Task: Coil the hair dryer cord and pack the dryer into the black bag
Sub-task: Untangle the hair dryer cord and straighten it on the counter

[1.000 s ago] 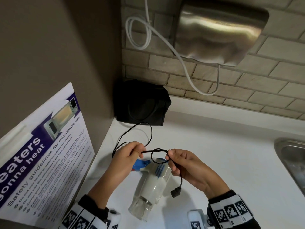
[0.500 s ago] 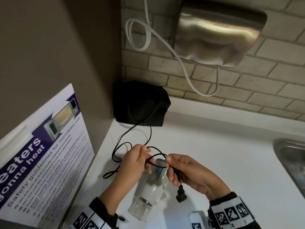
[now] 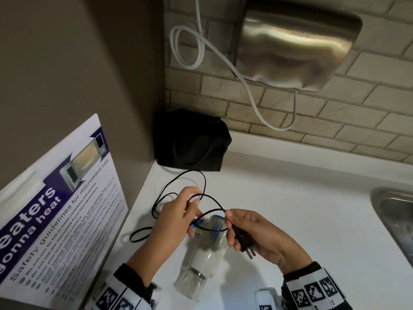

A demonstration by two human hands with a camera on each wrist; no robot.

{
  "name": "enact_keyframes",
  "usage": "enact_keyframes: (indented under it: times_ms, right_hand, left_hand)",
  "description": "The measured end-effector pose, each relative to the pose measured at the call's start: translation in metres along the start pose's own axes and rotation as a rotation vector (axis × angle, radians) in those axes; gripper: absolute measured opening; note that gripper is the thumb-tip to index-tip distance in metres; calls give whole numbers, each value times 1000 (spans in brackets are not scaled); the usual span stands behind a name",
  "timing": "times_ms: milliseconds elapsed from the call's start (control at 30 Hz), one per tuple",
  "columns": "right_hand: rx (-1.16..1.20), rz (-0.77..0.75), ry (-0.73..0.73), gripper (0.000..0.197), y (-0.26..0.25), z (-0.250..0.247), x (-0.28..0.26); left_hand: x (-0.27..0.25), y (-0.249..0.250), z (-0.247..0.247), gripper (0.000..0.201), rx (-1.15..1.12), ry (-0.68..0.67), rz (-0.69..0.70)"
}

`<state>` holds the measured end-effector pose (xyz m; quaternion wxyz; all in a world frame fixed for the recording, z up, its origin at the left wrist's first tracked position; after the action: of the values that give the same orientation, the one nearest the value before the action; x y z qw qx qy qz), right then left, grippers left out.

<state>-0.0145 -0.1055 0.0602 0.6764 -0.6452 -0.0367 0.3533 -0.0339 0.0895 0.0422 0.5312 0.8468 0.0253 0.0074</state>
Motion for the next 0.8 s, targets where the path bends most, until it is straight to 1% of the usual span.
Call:
enact_keyframes:
  times_ms: [33, 67, 100, 133, 233, 300, 367, 533, 600, 733, 800]
  right_hand:
    - [0, -2, 6, 30, -1, 0, 0]
    - [-5, -7, 13, 30, -3, 0, 1]
    - [-16, -12, 19, 30, -4, 1, 2]
    - [-24, -17, 25, 30, -5, 0, 2]
    - [-12, -31, 49, 29, -5, -1, 3]
    - [16, -26, 60, 28, -4, -1, 3]
    - [36, -19, 62, 26, -3, 0, 4]
    - [44, -4, 58, 22, 0, 1, 0]
    - [39, -16, 31, 20, 1, 1, -2]
    - [49, -66, -68, 16, 3, -1, -8]
    - [51, -64, -79, 18, 5, -1, -9]
  left_hand:
    - [-1, 0, 0, 17, 92, -60, 47]
    - [-1, 0, 0, 15, 146, -87, 65]
    - [0, -1, 0, 10, 164, -85, 53]
    - [0, -1, 1, 11, 150, -76, 17]
    - [0, -1, 2, 26, -20, -23, -127]
    - [0, 2, 4, 32, 5, 50, -120]
    - [0, 3, 6, 34, -8, 91, -136]
    - [3, -3, 3, 33, -81, 122, -239]
    - [4, -2, 1, 32, -84, 132, -238]
    - [8, -3, -7, 23, -174, 222, -245]
    - [7, -2, -8, 21, -173, 228, -229]
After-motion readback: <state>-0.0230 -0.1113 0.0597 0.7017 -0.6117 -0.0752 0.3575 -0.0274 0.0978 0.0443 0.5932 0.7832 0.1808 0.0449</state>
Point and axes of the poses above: each hand's wrist, its own x-axis towards the middle knuckle, its own z-axis out of the palm, y = z × x, the point moved 1 cm from there along x, towards the middle knuckle, and after that the axes turned 4 degrees about x, right-handed, at the moved point
